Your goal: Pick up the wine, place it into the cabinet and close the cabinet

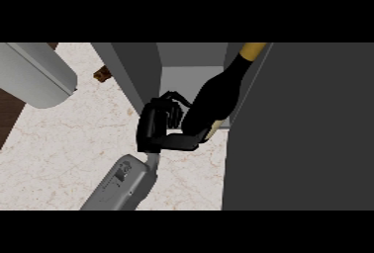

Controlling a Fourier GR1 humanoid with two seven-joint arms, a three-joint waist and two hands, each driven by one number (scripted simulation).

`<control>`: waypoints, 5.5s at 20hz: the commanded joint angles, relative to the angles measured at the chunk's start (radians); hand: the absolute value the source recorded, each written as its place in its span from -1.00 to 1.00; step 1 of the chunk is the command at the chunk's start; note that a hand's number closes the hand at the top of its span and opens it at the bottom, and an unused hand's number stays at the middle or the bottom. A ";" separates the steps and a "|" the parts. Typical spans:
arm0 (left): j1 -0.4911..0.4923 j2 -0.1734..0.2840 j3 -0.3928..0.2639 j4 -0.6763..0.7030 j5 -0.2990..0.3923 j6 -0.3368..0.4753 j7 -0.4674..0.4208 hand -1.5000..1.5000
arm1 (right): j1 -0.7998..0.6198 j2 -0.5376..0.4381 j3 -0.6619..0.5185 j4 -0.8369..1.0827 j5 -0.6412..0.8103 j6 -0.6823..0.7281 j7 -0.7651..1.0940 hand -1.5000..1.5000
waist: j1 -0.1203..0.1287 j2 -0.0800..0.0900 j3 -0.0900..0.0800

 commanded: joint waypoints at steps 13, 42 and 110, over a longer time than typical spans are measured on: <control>-0.080 -0.001 -0.070 0.331 0.196 0.020 -0.208 1.00 | 0.014 0.004 0.001 0.004 -0.004 0.018 -0.014 -1.00 | -0.002 0.000 0.000; -0.434 -0.001 -0.026 0.838 0.585 -0.239 -0.380 1.00 | -0.015 -0.025 -0.038 -0.027 -0.082 0.020 0.068 -1.00 | -0.023 0.006 -0.001; 0.288 0.416 -0.284 -0.567 0.331 0.069 -0.096 -1.00 | 0.001 -0.008 0.075 -0.117 0.055 -0.007 0.110 -1.00 | 0.019 -0.006 0.000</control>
